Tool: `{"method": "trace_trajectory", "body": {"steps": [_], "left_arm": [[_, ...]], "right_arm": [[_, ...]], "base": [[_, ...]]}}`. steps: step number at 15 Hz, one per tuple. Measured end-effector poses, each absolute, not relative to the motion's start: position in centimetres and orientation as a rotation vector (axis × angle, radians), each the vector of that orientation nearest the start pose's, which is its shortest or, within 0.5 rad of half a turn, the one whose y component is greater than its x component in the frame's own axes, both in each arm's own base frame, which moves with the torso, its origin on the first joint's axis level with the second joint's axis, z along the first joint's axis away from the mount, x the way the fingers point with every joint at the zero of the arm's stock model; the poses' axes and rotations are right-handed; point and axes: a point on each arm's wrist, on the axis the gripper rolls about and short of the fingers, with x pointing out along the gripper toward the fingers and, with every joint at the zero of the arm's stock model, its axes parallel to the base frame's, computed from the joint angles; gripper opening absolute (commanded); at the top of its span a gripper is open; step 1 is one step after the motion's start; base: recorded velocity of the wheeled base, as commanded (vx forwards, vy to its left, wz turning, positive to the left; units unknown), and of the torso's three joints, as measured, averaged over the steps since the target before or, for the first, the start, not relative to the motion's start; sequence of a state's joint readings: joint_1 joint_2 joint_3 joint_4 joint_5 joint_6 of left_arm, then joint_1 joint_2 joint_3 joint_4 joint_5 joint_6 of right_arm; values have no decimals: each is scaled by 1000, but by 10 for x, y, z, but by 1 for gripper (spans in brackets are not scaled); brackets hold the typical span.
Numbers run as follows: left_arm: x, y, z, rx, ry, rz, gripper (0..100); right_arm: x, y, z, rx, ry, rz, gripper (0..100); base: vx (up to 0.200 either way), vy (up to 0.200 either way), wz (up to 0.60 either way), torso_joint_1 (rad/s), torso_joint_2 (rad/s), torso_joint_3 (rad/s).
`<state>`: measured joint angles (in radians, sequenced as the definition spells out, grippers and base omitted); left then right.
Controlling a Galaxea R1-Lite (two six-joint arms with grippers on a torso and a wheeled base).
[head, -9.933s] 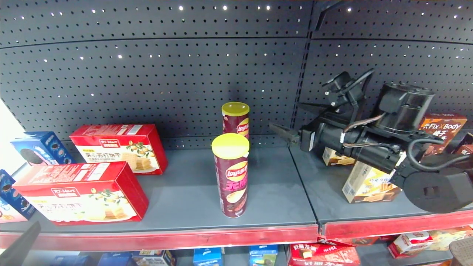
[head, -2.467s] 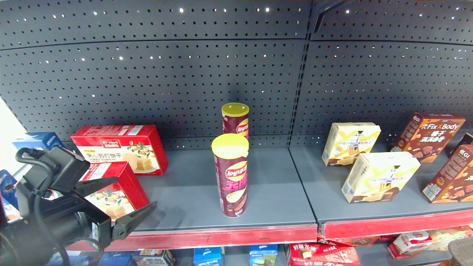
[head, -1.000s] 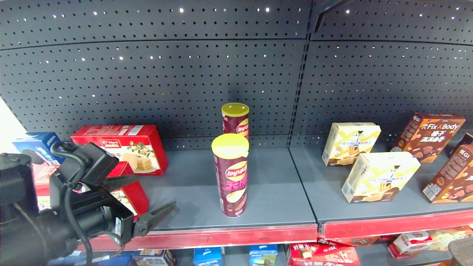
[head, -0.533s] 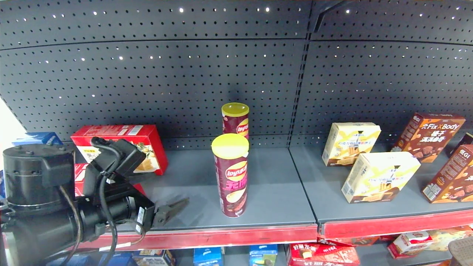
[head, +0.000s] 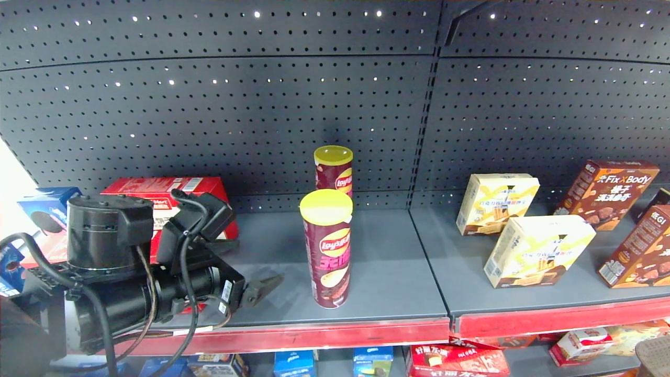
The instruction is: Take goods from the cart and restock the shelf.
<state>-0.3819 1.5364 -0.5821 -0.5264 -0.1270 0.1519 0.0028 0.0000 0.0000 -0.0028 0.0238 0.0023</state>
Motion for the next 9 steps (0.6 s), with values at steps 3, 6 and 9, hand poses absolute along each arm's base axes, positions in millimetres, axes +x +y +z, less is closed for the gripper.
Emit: {"method": "trace_trajectory", "body": {"steps": [3,6,9], "left_arm": [[235,-98,153,203,405,-535,100],[241,-100,147,205,421,-537,100],[250,-104,146,205,421,-536,100]], "right_arm": [[-23,0,76,2,-3,27,100],[-23,0,76,2,-3,27,100],[-23,0,76,2,-3,27,100]], "base": [[0,0,0,0,0,0],[0,0,0,0,0,0],[0,0,0,0,0,0]]}}
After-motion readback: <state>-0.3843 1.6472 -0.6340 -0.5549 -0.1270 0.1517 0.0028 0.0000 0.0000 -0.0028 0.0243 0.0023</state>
